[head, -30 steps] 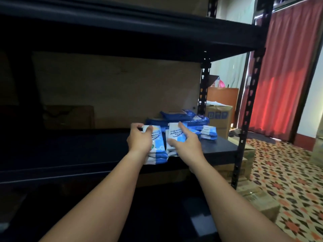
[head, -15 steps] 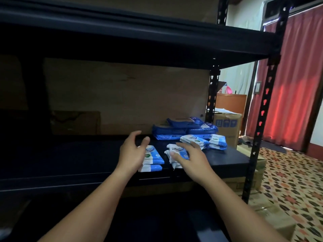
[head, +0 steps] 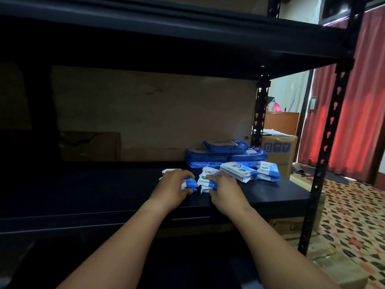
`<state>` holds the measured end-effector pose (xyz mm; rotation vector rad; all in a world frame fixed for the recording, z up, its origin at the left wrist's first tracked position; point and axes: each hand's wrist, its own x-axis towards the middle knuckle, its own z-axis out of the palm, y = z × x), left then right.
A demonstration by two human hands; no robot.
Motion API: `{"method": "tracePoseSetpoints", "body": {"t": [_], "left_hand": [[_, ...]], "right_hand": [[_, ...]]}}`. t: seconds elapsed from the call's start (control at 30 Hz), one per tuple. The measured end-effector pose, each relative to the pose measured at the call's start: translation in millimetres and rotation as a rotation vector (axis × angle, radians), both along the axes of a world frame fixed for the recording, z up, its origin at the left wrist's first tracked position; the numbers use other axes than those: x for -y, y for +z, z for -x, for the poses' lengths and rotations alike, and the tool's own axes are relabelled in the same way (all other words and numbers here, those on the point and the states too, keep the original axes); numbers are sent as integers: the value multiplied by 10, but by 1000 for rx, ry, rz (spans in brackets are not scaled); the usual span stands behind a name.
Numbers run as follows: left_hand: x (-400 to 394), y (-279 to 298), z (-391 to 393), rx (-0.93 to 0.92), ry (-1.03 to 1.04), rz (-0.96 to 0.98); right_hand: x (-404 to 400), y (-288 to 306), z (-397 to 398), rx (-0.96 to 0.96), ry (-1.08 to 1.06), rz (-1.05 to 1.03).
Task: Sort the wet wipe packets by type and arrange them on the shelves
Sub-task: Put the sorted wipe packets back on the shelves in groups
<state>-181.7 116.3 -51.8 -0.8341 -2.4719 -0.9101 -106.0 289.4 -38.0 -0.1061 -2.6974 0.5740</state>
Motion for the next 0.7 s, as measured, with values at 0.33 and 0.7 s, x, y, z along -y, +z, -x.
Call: {"method": "tracePoseSetpoints", "body": {"t": [0.33,0.7], "left_hand": [[-66,-6,400,54,-46,-60],[-125,5,583,11,-59,18]], "right_hand": [[-40,12,458,16,-53,1],[-147,-64,646,-44,15,-40]]}}
